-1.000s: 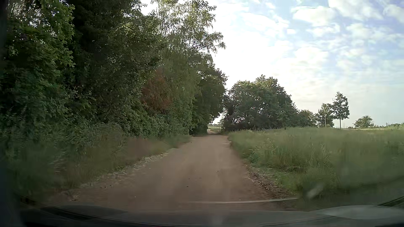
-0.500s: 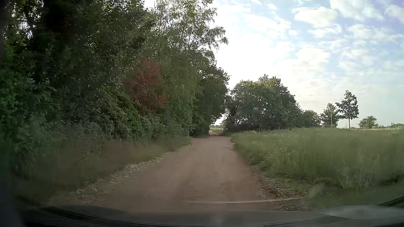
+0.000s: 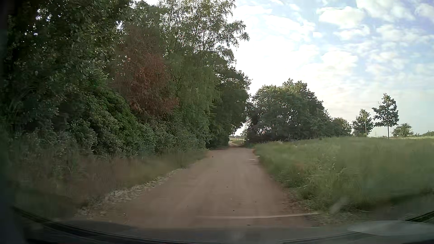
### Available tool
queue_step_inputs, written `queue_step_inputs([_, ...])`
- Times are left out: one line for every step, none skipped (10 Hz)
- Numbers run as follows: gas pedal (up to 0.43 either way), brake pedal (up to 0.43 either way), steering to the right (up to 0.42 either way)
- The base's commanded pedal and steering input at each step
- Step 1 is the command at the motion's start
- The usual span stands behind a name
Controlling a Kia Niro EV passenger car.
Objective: Follow the waypoints while adhering to traffic rules and regulations
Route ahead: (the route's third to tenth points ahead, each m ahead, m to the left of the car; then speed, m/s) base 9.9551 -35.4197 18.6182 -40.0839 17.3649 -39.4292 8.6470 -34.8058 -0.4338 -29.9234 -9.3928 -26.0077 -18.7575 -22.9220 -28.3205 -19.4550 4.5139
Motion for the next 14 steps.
queue_step_inputs([0.118,0.030,-0.027])
queue_step_inputs([0.118,0.030,-0.025])
queue_step_inputs([0.118,0.030,-0.024])
queue_step_inputs([0.118,0.030,-0.022])
queue_step_inputs([0.087,0.030,-0.012])
queue_step_inputs([0.067,0.030,0.009])
queue_step_inputs([0.067,0.030,0.027])
queue_step_inputs([0.047,0.030,0.035])
queue_step_inputs([0.039,0.030,0.041])
queue_step_inputs([0.028,0.030,0.043])
queue_step_inputs([0.020,0.030,0.042])
queue_step_inputs([0.008,0.030,0.041])
queue_step_inputs([0.008,0.030,0.041])
queue_step_inputs([0.008,0.030,0.040])
